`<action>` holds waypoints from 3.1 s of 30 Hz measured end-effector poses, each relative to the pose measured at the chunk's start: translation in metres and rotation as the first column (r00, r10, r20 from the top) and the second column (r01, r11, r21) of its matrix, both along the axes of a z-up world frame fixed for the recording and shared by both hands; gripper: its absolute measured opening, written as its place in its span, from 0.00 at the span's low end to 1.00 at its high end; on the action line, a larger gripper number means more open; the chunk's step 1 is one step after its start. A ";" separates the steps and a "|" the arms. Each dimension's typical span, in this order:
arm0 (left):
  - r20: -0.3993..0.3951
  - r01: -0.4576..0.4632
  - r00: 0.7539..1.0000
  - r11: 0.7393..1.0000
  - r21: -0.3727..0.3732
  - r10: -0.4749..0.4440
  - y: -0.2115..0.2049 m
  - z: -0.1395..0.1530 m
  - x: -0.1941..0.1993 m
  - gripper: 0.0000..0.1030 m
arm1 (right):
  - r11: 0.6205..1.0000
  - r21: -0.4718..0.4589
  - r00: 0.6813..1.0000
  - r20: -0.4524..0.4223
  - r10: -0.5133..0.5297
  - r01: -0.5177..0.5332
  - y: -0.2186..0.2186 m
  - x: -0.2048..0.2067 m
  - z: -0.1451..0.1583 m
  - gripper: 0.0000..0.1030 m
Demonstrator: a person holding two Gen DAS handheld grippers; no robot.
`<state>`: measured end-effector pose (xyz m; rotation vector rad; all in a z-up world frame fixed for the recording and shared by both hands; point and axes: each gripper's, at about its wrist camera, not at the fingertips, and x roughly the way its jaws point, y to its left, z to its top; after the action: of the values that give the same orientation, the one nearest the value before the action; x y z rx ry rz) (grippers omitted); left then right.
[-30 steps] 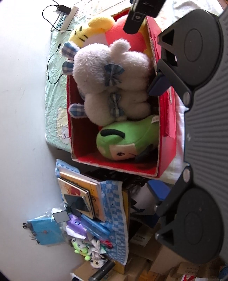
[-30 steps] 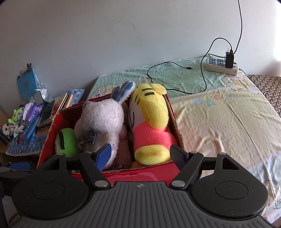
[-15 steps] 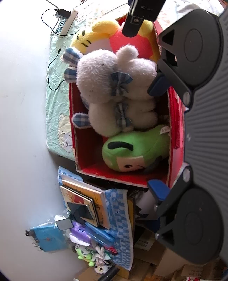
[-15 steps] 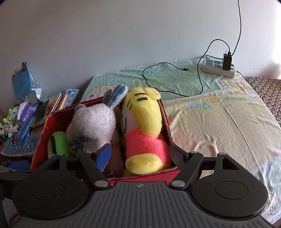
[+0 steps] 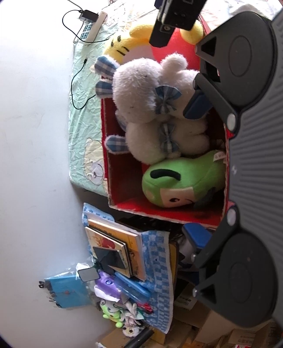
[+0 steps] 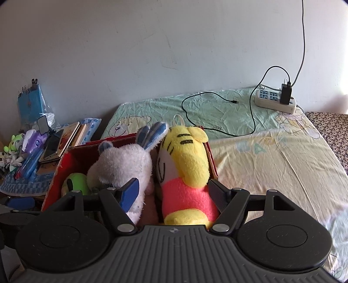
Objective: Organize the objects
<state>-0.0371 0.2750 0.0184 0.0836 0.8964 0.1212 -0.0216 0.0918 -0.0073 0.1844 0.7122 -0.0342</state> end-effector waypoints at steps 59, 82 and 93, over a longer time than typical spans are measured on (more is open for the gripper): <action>-0.054 0.058 0.997 0.998 -0.001 -0.058 -0.008 -0.013 -0.014 0.98 | 0.995 0.089 0.998 -0.047 -0.050 0.054 -0.004 -0.022 -0.008 0.67; 0.001 0.034 0.999 0.999 -0.021 -0.034 0.001 -0.021 0.030 0.98 | 0.997 0.063 0.999 -0.008 -0.034 0.034 -0.002 0.020 -0.014 0.68; 0.001 0.043 0.999 0.999 -0.023 -0.043 -0.001 -0.025 0.038 0.98 | 0.997 0.066 1.000 0.004 -0.028 0.028 -0.006 0.032 -0.019 0.72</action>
<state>0.0013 0.2743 -0.0067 0.0816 0.8947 0.0711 0.0102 0.0855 -0.0260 0.2570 0.7059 -0.0369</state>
